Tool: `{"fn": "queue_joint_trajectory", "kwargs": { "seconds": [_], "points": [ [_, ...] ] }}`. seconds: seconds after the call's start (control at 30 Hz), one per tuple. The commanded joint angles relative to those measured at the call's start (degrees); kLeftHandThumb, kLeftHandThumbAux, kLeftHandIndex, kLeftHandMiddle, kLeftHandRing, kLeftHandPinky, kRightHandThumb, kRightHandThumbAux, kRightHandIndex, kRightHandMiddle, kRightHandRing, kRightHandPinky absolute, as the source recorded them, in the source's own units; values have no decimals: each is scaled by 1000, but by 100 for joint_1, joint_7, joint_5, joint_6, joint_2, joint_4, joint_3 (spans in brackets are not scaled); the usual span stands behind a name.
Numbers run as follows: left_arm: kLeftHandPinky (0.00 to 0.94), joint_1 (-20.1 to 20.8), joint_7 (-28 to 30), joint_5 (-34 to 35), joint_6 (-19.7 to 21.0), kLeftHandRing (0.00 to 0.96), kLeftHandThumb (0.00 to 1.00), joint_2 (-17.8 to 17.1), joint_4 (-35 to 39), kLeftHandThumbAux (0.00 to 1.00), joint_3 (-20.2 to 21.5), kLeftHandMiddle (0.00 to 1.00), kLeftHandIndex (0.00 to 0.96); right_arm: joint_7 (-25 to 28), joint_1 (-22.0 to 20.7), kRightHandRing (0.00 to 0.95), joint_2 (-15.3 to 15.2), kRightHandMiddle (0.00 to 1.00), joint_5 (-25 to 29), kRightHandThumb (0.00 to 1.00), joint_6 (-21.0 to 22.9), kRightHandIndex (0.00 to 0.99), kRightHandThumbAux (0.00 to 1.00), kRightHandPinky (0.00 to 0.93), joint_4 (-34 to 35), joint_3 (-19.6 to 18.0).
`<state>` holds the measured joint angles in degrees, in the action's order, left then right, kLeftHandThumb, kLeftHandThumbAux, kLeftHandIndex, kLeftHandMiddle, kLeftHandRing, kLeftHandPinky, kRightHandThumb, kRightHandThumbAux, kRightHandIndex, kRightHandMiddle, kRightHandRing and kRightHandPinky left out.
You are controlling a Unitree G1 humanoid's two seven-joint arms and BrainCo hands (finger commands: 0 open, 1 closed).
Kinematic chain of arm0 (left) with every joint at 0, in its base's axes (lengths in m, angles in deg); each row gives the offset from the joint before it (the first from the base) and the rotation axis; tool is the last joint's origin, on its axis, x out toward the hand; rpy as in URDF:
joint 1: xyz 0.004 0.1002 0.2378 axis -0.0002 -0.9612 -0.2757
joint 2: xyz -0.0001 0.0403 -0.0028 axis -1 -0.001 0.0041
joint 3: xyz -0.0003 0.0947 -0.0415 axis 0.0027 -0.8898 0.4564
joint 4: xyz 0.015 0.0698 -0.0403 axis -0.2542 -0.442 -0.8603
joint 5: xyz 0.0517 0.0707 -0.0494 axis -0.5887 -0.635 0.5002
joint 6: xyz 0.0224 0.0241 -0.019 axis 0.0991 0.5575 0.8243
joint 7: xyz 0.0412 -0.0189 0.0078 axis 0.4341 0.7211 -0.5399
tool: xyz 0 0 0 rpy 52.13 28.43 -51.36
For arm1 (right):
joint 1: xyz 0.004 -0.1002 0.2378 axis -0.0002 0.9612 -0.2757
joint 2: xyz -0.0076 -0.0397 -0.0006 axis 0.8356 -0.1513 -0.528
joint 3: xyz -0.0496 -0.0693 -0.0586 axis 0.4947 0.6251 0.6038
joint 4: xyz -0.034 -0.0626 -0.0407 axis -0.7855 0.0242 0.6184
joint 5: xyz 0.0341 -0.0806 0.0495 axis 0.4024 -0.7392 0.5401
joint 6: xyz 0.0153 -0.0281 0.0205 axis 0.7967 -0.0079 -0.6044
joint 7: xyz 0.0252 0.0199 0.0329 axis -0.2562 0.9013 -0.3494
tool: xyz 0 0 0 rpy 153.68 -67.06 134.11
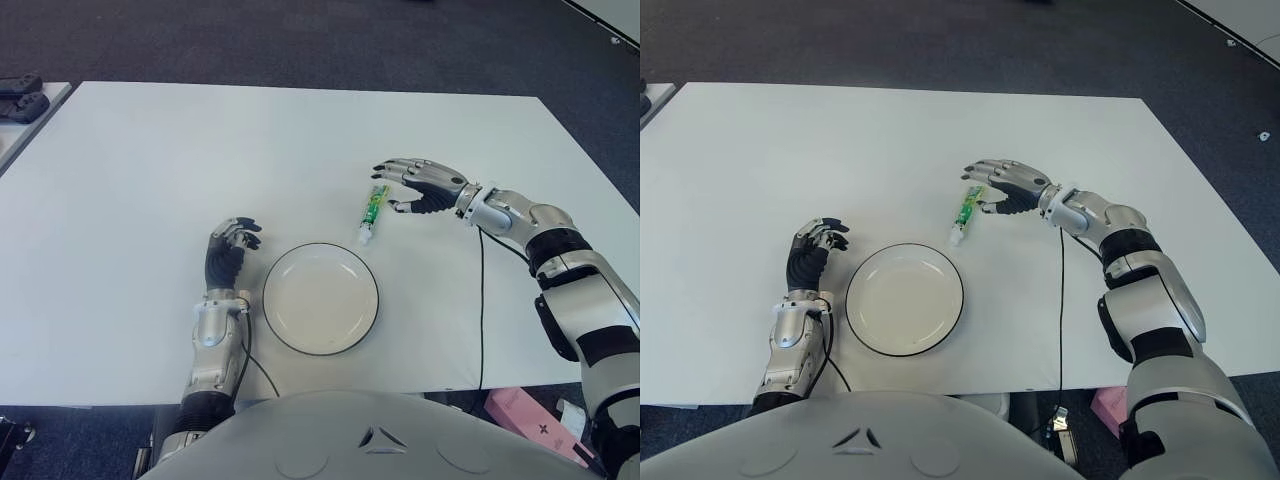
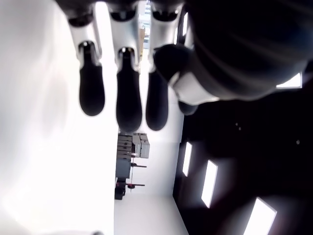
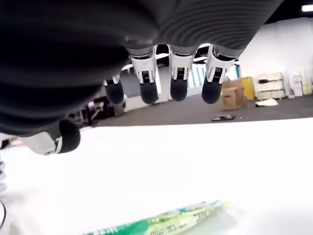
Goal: Put the toothpaste on the table into the plate.
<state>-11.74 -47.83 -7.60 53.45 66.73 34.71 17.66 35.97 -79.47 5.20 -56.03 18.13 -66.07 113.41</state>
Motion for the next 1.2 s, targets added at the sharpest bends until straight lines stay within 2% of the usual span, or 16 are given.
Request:
{"fn": "queue_joint_trajectory", "kwargs": {
  "seconds": [0.03, 0.6, 0.93, 1.2],
  "points": [
    [546, -192, -142, -79, 224, 565, 837, 204, -179, 676, -71, 477, 428, -561, -311, 0, -6, 0, -574, 525, 63, 0, 296, 0, -207, 517],
    [550, -289, -9, 67, -78, 569, 834, 147, -250, 678, -148, 490, 413, -2326, -1009, 0, 398, 0, -2063, 543, 741, 0, 274, 0, -879, 2265],
    [549, -370, -210, 32, -87, 567, 836, 225, -204, 677, -146, 483, 420, -2703, -1193, 0, 632, 0, -2484, 532, 1013, 0, 272, 0, -1078, 2965],
    [558, -433, -242, 50, -185, 570, 836, 241, -190, 677, -187, 480, 422, -2824, -1229, 0, 788, 0, -2578, 526, 1229, 0, 268, 0, -1226, 3291]
  ]
}}
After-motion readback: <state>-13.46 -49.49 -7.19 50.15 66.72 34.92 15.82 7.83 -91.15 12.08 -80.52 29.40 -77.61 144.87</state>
